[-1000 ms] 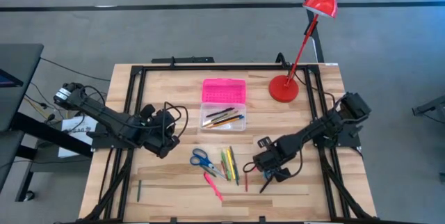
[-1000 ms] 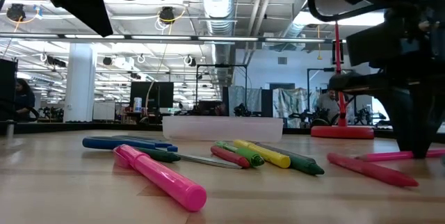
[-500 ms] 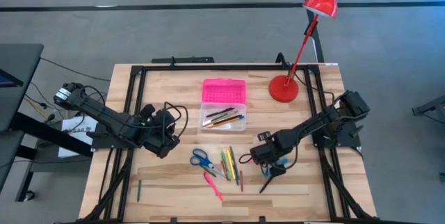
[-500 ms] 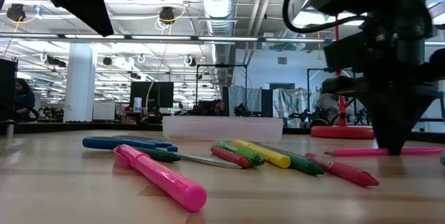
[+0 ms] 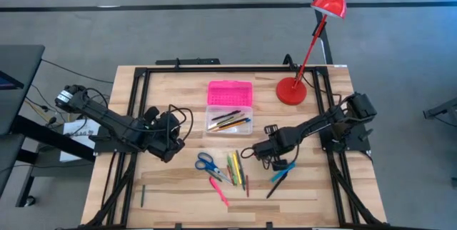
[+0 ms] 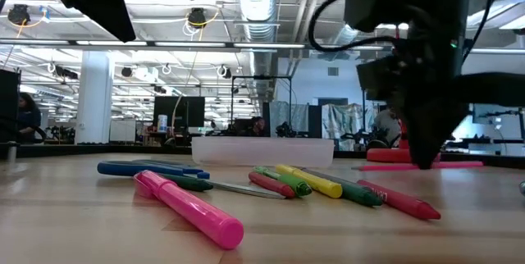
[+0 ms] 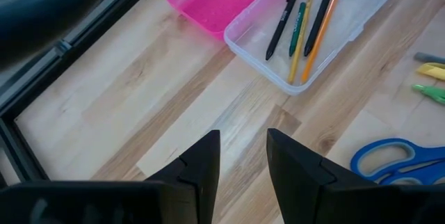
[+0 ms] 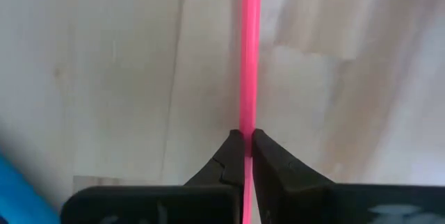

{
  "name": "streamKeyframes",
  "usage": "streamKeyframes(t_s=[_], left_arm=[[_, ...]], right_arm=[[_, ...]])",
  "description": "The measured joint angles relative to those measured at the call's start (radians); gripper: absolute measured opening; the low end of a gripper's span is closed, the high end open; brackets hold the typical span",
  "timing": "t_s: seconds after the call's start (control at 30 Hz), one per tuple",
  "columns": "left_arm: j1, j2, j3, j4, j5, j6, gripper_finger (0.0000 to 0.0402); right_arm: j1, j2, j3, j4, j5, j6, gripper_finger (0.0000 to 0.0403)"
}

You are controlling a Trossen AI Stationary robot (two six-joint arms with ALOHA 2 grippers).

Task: Pick & place school supplies into a supply box
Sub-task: Put the pink pencil into the pink supply box

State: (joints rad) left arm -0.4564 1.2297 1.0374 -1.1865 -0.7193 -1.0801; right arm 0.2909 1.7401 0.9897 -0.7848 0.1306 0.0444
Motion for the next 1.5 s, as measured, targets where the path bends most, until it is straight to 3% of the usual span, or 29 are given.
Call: streamKeyframes(t_s=[0.47, 0.77, 1.1, 1.5], left_arm=[[0.0, 0.0, 0.0, 0.0, -0.003, 0.0, 0.0114], [0.0, 0.0, 0.0, 0.0, -0.057, -0.019, 0.0114], [0.0, 0.0, 0.0, 0.0, -0.074, -0.043, 0.0114], [0.0, 0.0, 0.0, 0.003, -0.071, -0.064, 0.0114]], right_arm=[[-0.086, -0.005, 0.254, -0.169, 0.007, -0.128, 0.0], [-0.255, -0.005, 0.399, -0.032, 0.007, -0.233, 0.0], [-0.359, 0.024, 0.415, 0.154, -0.057, -0.357, 0.0], [-0.385, 0.164, 0.412, 0.128, -0.08, -0.404, 0.0]])
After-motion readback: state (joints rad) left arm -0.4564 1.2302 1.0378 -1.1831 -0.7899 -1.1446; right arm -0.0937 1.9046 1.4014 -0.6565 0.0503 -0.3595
